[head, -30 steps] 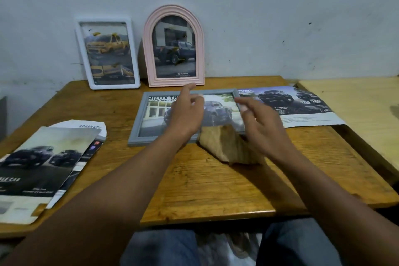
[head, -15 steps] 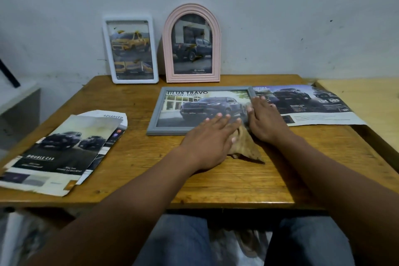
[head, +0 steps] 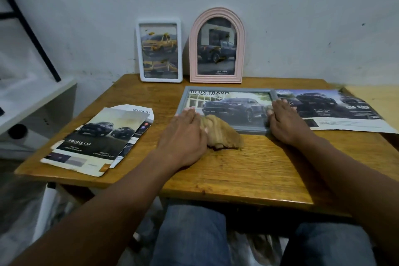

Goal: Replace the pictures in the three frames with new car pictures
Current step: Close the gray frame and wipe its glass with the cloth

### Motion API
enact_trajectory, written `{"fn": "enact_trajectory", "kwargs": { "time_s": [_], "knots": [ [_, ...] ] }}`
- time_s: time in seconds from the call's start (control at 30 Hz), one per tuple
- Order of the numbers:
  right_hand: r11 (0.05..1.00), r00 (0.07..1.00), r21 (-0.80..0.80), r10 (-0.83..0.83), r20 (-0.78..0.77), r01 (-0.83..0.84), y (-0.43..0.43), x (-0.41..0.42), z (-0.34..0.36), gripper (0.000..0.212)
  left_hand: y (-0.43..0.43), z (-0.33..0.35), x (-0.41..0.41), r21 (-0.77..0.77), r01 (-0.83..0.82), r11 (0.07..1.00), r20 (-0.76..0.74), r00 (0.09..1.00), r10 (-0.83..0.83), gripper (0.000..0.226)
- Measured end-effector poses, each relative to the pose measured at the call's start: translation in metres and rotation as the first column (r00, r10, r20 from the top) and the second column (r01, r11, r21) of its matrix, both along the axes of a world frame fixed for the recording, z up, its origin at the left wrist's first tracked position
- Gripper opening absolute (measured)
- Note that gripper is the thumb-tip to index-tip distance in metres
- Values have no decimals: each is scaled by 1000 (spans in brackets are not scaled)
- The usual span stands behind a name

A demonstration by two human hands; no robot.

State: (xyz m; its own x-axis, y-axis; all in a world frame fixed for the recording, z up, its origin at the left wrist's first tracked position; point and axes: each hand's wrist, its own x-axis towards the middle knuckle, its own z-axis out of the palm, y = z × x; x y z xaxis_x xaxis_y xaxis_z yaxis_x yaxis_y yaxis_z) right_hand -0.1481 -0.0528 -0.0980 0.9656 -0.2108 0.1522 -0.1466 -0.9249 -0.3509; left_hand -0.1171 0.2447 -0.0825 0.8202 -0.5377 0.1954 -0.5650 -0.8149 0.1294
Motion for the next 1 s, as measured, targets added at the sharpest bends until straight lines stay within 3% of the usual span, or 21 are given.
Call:
{"fn": "enact_trajectory", "kwargs": {
  "time_s": [0.17,0.4,0.83,1.0],
  "knots": [
    [1000,1000,10,1,11,-1,-2,1,-4,55,-26,-9,-17,24,186,982,-82,980,-183,69],
    [1000,999,-5,9,39,-9,-7,3,-8,56,3,-16,14,-2,-89,996,-74,993,89,56],
    [999,998,-29,-12,57,14,-4,3,-8,52,-13,-2,94,-175,-361,916,-333,897,290,46],
    [999,995,-43,-2,103,7,-5,0,-12,50,-40,-3,124,-242,-375,895,-332,899,287,55]
  ]
}}
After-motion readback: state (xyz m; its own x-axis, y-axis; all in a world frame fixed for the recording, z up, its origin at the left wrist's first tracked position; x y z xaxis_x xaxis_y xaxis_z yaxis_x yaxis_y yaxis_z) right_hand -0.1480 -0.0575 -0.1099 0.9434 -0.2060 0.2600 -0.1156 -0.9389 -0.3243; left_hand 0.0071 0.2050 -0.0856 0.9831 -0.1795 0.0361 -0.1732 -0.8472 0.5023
